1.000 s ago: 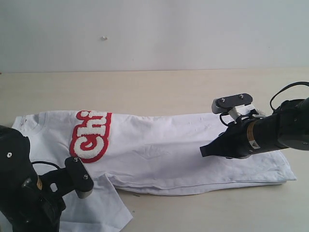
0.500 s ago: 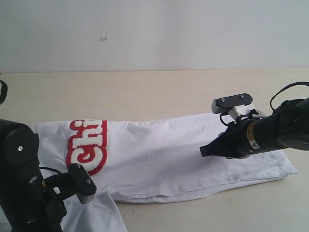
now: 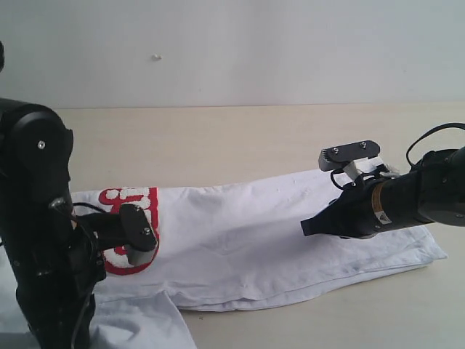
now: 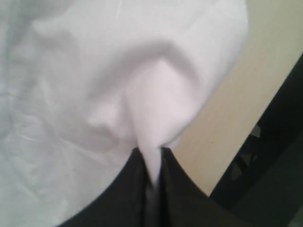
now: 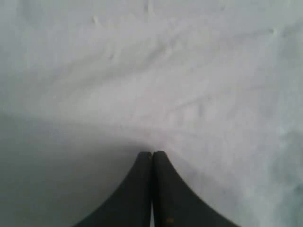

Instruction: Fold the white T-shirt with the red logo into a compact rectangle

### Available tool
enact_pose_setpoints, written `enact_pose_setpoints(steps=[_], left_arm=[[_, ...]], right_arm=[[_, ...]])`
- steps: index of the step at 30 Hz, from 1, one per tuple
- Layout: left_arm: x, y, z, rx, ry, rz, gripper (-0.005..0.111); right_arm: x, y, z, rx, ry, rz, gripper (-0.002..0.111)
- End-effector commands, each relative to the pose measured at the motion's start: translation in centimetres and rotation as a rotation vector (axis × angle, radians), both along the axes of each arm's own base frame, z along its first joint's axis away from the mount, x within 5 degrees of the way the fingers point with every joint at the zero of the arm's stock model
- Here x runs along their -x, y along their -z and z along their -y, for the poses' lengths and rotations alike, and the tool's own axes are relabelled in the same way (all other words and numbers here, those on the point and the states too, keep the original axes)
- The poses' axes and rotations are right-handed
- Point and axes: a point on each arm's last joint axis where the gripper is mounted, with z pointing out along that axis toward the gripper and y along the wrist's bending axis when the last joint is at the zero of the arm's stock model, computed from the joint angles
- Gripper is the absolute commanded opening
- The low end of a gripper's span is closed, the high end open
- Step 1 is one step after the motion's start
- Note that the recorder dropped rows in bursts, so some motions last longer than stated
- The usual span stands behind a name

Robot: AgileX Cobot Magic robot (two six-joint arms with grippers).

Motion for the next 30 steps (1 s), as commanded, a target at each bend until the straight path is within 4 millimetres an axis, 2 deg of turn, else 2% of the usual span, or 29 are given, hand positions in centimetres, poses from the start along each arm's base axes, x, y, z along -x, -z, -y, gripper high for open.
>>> enact_pose_setpoints(steps=[1,6,12,14,17,19,21,22,25,30], left_arm=[[-1.5,-1.5,0.4,0.006,0.059,0.102,0.0],[-3.9,-2.5,0.2,0.05,0.033,0.245,0.0],[-7.0,-2.2,-1.0,0.124,-0.043,0.421,0.0],[-7.9,-1.8,-1.2,0.141,-0.07,0.464,0.005],[-9.1,-0.9,-1.5,0.155,-0.099,0.509,0.027],[-9.7,-0.3,-1.6,0.16,-0.114,0.527,0.052],[-10.4,0.1,-1.8,0.162,-0.135,0.565,0.072],[-10.8,0.3,-1.9,0.161,-0.172,0.58,0.076],[-11.5,0.5,-2.3,0.14,-0.214,0.641,0.07],[-11.3,-0.1,-3.2,0.077,-0.226,0.641,0.038]], right_arm=[[0.1,-0.2,0.1,0.003,-0.003,0.005,0.0],[0.1,-0.2,0.1,0.003,-0.003,0.005,0.0],[0.1,-0.2,0.1,0.003,-0.003,0.005,0.0],[0.1,-0.2,0.1,0.003,-0.003,0.005,0.0],[0.1,-0.2,0.1,0.003,-0.003,0.005,0.0],[0.1,-0.2,0.1,0.003,-0.003,0.005,0.0],[0.1,-0.2,0.1,0.001,-0.004,0.006,0.0],[0.1,-0.2,0.1,0.001,-0.004,0.006,0.0],[0.1,-0.2,0.1,0.001,-0.004,0.006,0.0],[0.1,-0.2,0.1,0.001,-0.004,0.006,0.0]])
